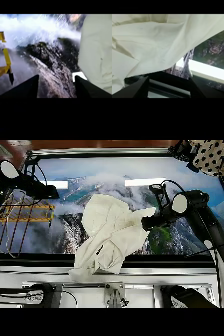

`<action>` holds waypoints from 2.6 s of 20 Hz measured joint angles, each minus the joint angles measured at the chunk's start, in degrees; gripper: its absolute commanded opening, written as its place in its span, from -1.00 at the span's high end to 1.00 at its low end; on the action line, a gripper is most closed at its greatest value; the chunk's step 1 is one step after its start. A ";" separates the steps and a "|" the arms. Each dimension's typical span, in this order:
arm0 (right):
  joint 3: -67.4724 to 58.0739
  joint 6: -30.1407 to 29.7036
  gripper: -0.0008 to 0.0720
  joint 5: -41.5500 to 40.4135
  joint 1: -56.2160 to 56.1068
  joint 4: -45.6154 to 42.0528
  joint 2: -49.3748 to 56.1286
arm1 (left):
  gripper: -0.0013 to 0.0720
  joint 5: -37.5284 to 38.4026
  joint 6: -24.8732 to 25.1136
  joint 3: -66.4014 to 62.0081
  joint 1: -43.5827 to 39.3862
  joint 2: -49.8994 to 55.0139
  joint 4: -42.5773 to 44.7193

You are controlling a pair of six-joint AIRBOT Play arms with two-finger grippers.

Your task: Fold the shirts.

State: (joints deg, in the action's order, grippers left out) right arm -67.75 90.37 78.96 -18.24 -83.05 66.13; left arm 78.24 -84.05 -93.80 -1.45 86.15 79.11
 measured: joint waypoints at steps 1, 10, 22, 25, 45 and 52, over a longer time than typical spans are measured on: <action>0.00 0.02 -0.73 0.07 0.00 0.02 0.00 | -0.29 3.39 -0.02 0.09 0.00 0.02 0.57; 0.00 -1.51 -0.87 3.13 -0.07 3.72 -0.02 | -1.00 6.54 -1.53 35.89 -9.55 -25.22 -2.67; 0.00 -4.70 -0.88 5.20 -0.07 7.96 5.55 | -0.99 -15.61 -5.97 68.00 -37.81 -45.57 -9.27; 0.00 -4.72 -0.87 5.62 -0.07 8.85 6.05 | -0.52 -20.31 -6.45 69.40 -42.07 -43.41 -9.22; 1.97 -5.16 -0.92 -4.98 -19.63 7.30 17.55 | 0.80 -27.28 -6.71 68.50 -44.61 -42.29 -5.38; 1.97 -7.23 -0.91 -0.66 -20.13 10.16 16.83 | 0.80 -27.26 -7.13 68.22 -44.61 -42.47 -4.35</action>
State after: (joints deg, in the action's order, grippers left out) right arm -65.78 83.13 78.30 -38.37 -72.88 82.96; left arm 50.98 -91.18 -25.58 -46.06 43.68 74.76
